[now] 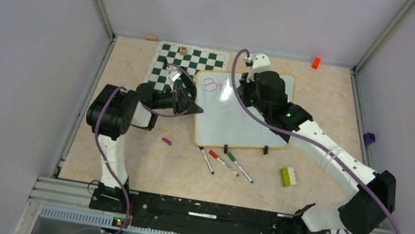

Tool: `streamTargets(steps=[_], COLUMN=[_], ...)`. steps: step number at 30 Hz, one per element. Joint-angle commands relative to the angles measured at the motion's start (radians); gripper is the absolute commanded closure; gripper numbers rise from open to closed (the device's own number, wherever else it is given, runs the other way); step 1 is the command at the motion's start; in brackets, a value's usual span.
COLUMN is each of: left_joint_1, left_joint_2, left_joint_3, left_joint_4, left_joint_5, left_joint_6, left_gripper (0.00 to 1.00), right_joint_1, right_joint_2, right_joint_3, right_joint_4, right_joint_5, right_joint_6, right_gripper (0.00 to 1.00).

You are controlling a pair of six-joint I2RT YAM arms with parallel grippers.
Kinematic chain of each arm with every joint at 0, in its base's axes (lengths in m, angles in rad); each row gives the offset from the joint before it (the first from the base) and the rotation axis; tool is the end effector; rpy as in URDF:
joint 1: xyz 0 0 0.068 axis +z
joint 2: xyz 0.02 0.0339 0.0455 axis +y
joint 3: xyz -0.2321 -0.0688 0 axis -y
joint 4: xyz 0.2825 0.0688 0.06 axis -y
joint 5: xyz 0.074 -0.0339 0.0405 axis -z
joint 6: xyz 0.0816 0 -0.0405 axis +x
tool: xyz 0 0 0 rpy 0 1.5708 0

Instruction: Write a sentence on the whiteboard

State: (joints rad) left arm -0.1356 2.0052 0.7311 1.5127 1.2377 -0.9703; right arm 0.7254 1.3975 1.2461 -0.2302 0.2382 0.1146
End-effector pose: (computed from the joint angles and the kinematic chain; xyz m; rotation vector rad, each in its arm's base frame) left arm 0.3418 -0.1245 0.0952 0.5498 1.6653 -1.6560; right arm 0.3200 0.2580 0.3017 -0.4355 1.9058 0.3244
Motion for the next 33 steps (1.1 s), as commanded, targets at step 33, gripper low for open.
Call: streamTargets(steps=[33], left_joint_1=[-0.006], left_joint_2=[-0.036], left_joint_3=[-0.002], left_joint_4=[0.107], left_joint_5=[0.025], left_joint_6=[0.004], left_gripper=[1.0], right_joint_1=[-0.009], right_joint_2=[0.098], right_joint_3=[0.087], right_joint_4=[0.031], right_joint_5=[0.011], right_joint_6=[-0.016], right_gripper=[1.0])
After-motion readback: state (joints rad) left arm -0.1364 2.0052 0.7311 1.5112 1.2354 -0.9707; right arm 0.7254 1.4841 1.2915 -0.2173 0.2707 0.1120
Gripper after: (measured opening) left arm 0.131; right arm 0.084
